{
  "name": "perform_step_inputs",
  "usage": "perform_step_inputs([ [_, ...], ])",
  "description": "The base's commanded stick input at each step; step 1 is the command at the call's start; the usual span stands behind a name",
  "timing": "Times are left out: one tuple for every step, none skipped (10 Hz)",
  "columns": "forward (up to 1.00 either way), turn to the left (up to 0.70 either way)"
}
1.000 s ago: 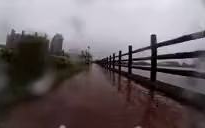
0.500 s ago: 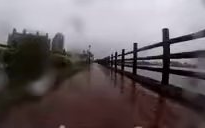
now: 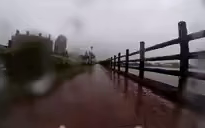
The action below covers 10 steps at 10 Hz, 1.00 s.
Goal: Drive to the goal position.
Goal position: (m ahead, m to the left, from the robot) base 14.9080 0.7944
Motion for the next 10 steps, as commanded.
perform_step_inputs([
  [1.00,0.00],
  [1.00,0.00],
  [1.00,0.00],
  [1.00,0.00],
  [1.00,0.00],
  [1.00,0.00],
  [1.00,0.00],
  [1.00,0.00],
  [1.00,0.00],
  [1.00,0.00],
])
